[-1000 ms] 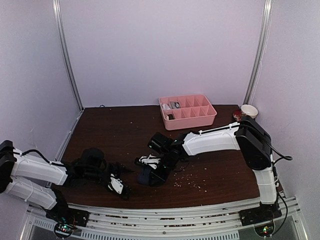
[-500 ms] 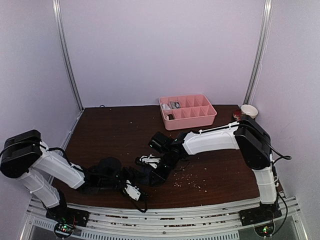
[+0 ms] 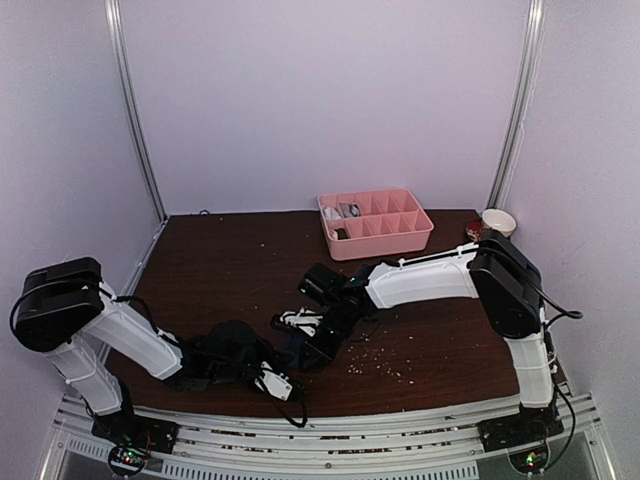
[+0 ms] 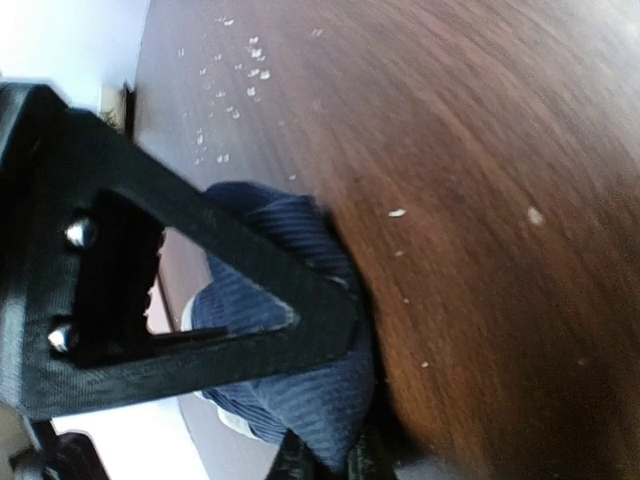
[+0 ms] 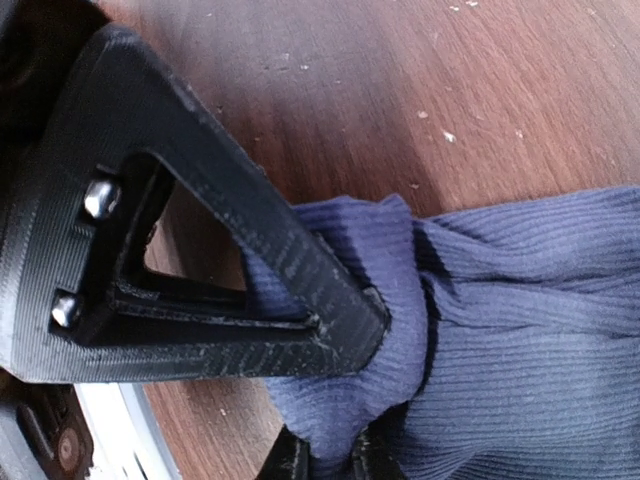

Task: Roll the underwear
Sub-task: Roll the underwear at the center of the board.

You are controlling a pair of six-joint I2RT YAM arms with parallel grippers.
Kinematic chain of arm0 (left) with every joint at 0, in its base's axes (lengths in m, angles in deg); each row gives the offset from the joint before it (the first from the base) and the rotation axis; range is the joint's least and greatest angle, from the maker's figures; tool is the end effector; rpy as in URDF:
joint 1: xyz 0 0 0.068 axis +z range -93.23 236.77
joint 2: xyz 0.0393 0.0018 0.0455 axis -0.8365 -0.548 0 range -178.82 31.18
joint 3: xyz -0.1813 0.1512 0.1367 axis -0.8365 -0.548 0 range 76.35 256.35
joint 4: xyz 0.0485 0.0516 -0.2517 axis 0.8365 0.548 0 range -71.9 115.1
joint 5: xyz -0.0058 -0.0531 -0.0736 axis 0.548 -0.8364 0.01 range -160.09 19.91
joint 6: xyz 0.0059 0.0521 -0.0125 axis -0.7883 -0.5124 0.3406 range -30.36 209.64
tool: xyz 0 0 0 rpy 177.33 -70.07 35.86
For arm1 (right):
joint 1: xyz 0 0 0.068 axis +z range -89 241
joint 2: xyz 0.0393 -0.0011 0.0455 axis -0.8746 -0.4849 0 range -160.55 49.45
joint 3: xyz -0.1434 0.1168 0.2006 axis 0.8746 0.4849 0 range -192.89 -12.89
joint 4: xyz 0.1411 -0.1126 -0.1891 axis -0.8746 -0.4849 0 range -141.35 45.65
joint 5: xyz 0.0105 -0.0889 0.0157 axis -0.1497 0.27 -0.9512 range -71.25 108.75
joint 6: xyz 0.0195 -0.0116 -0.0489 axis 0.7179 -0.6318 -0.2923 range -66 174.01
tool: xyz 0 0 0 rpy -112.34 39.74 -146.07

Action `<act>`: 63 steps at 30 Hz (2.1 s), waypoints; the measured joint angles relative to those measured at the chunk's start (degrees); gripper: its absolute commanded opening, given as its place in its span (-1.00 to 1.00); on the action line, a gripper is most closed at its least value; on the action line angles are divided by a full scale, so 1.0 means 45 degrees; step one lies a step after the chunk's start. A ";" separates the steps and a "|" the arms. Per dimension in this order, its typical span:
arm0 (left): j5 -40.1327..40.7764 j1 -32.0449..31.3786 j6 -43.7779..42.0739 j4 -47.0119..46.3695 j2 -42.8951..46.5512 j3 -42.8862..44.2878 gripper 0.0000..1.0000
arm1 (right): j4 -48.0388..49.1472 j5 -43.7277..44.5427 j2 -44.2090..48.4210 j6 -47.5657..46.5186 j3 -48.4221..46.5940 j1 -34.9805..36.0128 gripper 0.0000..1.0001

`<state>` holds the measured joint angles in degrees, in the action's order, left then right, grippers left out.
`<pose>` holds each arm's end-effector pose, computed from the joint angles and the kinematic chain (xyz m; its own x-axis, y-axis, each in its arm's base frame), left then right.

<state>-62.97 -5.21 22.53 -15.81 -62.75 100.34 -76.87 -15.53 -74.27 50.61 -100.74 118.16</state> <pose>0.1293 -0.2336 0.1030 0.6561 0.7129 -0.2474 0.5769 -0.2626 0.7734 0.2209 0.3792 0.1421 -0.4554 -0.7960 -0.3988 -0.8352 0.2269 0.5009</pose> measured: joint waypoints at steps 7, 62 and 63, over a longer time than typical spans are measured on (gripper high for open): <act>-0.0214 -0.0010 0.0865 0.2467 0.0039 0.1341 -1.00 | 0.0248 0.0729 0.1253 -0.0209 0.1093 -0.0015 -0.02; -1.4163 0.6203 0.2492 2.1396 -0.8597 1.4566 -1.00 | 0.5989 1.2740 0.2341 -0.6649 0.4813 0.3575 0.10; -1.4202 0.6222 0.2492 2.1473 -0.8636 1.4600 -1.00 | 0.6047 1.2721 0.2331 -0.6693 0.4813 0.3575 0.09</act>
<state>-126.88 22.79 33.74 80.82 -101.61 166.04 -49.65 41.71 -63.78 20.49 -79.08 134.25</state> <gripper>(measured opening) 0.084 0.549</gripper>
